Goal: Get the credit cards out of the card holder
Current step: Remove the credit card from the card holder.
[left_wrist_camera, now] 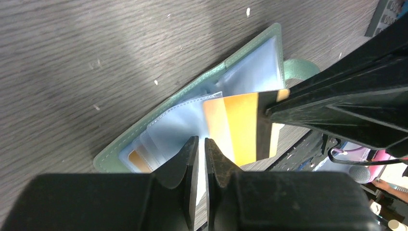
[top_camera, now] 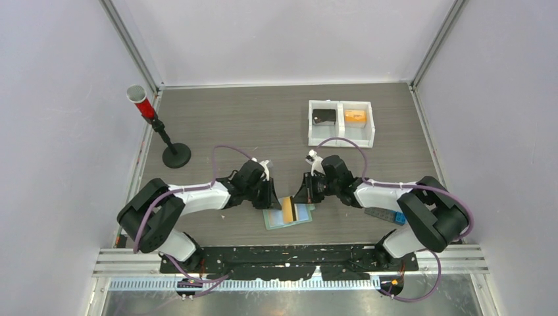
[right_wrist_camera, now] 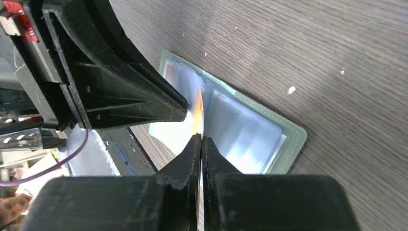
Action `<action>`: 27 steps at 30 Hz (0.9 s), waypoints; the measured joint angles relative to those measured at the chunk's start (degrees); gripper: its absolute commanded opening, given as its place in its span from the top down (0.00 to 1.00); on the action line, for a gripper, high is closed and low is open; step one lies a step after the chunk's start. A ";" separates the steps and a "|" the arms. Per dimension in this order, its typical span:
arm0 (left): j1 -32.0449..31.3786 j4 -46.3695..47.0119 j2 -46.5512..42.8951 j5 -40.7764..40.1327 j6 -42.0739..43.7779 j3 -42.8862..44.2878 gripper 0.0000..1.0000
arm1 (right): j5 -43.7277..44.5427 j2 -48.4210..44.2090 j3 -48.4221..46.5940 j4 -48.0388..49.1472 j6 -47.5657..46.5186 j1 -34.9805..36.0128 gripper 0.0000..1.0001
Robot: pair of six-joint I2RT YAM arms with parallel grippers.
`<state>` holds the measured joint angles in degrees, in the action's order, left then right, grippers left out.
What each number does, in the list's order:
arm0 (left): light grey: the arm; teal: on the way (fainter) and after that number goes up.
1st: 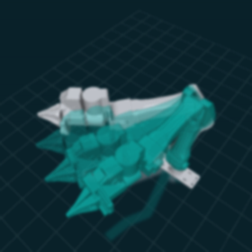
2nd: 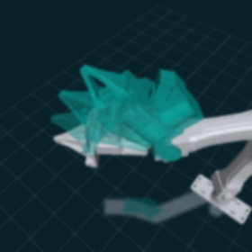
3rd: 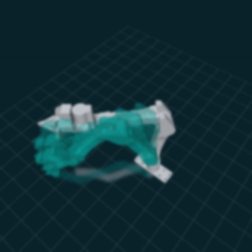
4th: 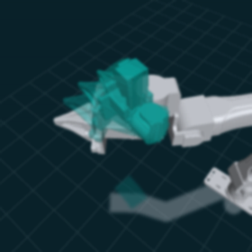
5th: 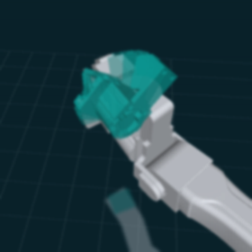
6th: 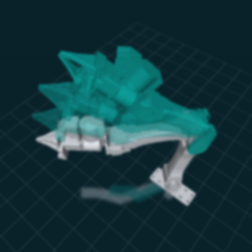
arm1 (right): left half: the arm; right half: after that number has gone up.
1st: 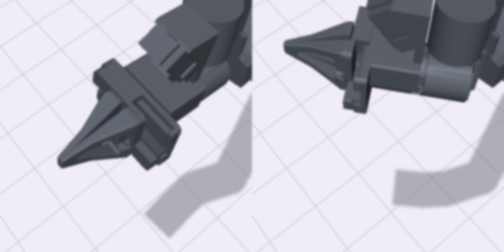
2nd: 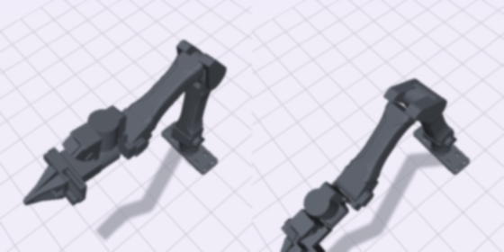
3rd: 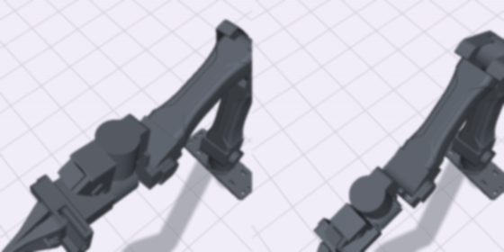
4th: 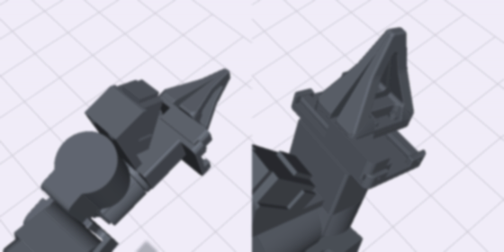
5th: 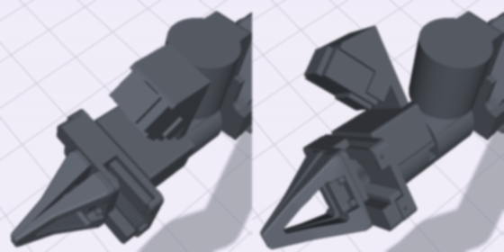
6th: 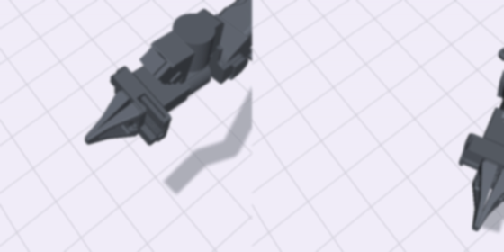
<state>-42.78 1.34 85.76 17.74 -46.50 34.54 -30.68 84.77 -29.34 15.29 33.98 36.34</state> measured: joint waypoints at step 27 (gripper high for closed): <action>3.63 -12.13 -29.38 -3.15 -12.07 3.34 0.35 | 47.39 -32.94 -1.86 -10.97 -40.72 26.36 0.95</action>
<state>-39.16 -10.79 56.38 14.59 -58.57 37.89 16.71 51.83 -31.20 4.32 -6.74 62.70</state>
